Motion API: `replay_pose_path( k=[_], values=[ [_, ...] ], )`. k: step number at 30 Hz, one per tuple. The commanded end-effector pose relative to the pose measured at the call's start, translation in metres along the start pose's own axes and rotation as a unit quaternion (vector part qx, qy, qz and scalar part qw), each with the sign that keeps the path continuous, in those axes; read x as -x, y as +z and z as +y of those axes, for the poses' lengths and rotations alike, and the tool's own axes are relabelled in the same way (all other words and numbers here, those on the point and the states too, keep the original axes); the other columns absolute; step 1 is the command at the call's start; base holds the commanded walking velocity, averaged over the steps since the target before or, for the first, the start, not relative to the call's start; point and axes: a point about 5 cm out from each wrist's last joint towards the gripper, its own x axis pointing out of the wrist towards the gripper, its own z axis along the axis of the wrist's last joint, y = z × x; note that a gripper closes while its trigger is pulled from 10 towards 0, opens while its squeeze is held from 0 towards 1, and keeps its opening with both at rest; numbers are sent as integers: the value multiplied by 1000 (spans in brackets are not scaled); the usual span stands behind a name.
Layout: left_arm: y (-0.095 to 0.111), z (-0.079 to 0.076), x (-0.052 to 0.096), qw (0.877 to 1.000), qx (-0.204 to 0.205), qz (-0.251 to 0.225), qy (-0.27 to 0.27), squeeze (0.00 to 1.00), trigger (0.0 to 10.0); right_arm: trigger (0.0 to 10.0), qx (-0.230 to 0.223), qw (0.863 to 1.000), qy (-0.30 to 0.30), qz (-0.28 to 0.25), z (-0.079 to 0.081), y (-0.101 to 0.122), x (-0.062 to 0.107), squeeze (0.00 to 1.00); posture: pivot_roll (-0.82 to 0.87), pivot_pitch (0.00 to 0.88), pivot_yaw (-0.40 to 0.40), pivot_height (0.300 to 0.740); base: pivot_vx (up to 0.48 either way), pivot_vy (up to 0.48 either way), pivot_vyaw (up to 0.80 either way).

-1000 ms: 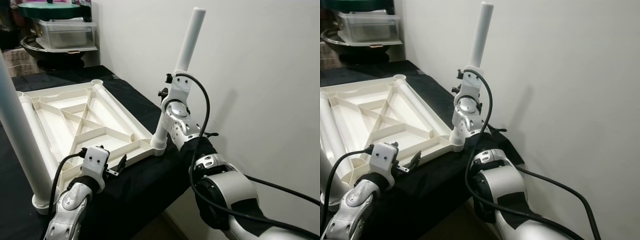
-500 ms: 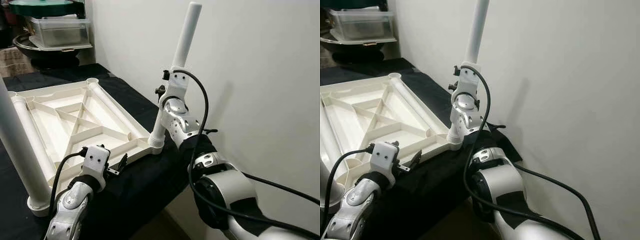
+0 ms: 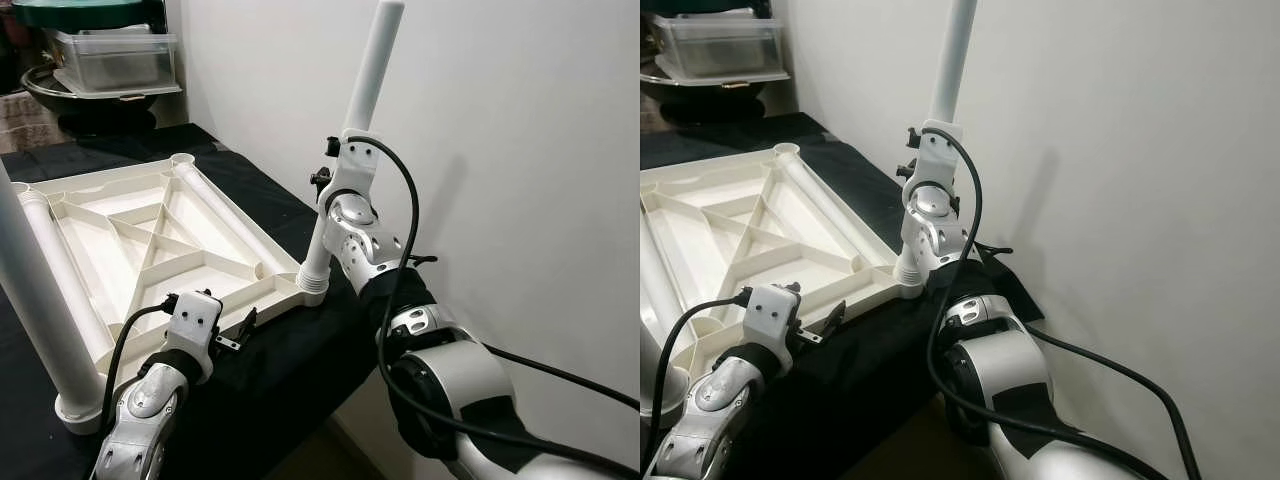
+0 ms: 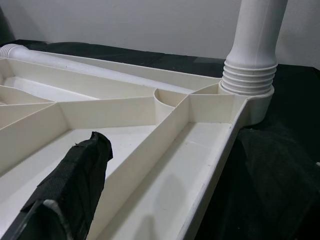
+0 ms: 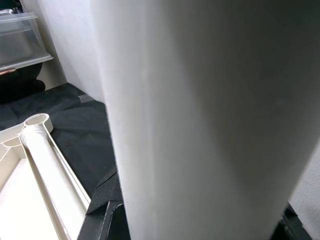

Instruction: Building children table

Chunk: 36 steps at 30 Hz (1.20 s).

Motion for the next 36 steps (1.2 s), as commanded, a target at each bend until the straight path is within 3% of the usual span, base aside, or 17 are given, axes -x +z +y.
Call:
replay_pose_path(
  k=[1, 11, 12, 13, 14, 15, 16, 17, 30, 36],
  values=[
    [0, -4, -3, 1000, -6, -1, -10, 0, 10000, 10000, -11, 995, -4, 94, -6, -37, 1, 0, 18, 0, -139, 740, 0, 0, 0],
    [0, -4, -4, 1000, -6, -1, -13, 0, 10000, 10000, -17, 997, 7, 69, -3, -21, 2, 0, 14, 0, -136, 740, 0, 0, 0],
    [0, -4, -4, 1000, -6, -1, -13, 0, 10000, 10000, -17, 998, 8, 64, -2, -20, 2, 251, 14, 0, -136, 740, 0, 0, 0],
    [0, -4, -4, 1000, -6, -1, -13, 0, 10000, 10000, -17, 998, 8, 62, -2, -19, 2, 251, 14, 0, -136, 740, 0, 0, 0],
    [0, -5, -4, 1000, -6, -2, -13, 0, 10000, 10000, -15, 998, 9, 59, -1, -19, 2, 502, 14, 0, -136, 740, 0, 0, 0],
    [0, -5, -4, 1000, -6, -2, -13, 0, 10000, 10000, -14, 998, 10, 56, -1, -18, 2, 620, 14, 0, -136, 740, 0, 0, 0],
    [0, -5, -4, 1000, -6, -2, -14, 0, 10000, 10000, -13, 998, 10, 54, -1, -18, 3, 620, 14, 0, -136, 740, 0, 0, 0],
    [0, -5, -4, 1000, -6, -2, -14, 0, 10000, 10000, -11, 999, 12, 50, -1, -17, 3, 1000, 14, 0, -136, 740, 0, 0, 0],
    [-1, -5, -4, 1000, -6, -1, -14, 0, 10000, 10000, -5, 999, 40, 15, 3, -5, 9, 1000, 15, 0, -134, 740, 0, 0, 0],
    [-2, -3, -2, 1000, -8, 1, -12, 0, 10000, 10000, 1, 994, 105, -29, 3, 21, 15, 1000, 15, 0, -134, 740, 0, 0, 0]
  ],
)
